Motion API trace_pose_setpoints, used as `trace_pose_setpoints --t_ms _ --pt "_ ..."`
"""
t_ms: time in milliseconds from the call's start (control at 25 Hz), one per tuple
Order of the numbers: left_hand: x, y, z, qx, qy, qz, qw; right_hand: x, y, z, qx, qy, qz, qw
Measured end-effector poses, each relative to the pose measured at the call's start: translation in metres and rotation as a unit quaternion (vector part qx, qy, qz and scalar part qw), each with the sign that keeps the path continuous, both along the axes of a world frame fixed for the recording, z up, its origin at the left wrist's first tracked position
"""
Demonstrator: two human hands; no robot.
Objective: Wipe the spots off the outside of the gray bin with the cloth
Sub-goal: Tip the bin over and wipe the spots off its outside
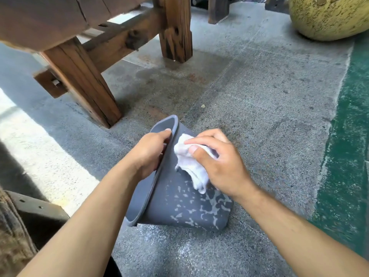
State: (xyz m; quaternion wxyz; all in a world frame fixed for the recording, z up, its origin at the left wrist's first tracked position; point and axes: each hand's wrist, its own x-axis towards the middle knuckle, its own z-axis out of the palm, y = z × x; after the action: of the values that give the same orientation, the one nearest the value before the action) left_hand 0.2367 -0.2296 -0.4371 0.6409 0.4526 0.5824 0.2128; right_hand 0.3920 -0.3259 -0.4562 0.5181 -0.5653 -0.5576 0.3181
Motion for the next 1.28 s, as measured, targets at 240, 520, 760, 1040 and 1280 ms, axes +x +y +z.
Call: trace_pose_setpoints --t_ms 240,520,760,1040,1280 --pt "-0.009 -0.002 0.001 0.032 -0.003 -0.042 0.999 -0.017 0.013 -0.034 -0.093 -0.016 -0.019 0.995" --pt "-0.016 0.002 -0.002 0.04 0.011 -0.042 0.998 -0.044 0.027 -0.031 -0.046 -0.081 -0.082 0.992" --pt "-0.03 0.005 -0.008 0.048 -0.006 -0.028 0.998 -0.044 0.025 -0.041 -0.105 -0.153 -0.064 0.981" --pt "-0.046 0.012 -0.009 0.044 0.0 -0.027 0.999 0.01 -0.006 -0.081 -0.267 -0.246 -0.034 0.931" --pt "-0.053 0.014 -0.01 0.057 0.032 -0.03 0.997 0.05 -0.03 -0.109 -0.396 -0.313 -0.042 0.862"
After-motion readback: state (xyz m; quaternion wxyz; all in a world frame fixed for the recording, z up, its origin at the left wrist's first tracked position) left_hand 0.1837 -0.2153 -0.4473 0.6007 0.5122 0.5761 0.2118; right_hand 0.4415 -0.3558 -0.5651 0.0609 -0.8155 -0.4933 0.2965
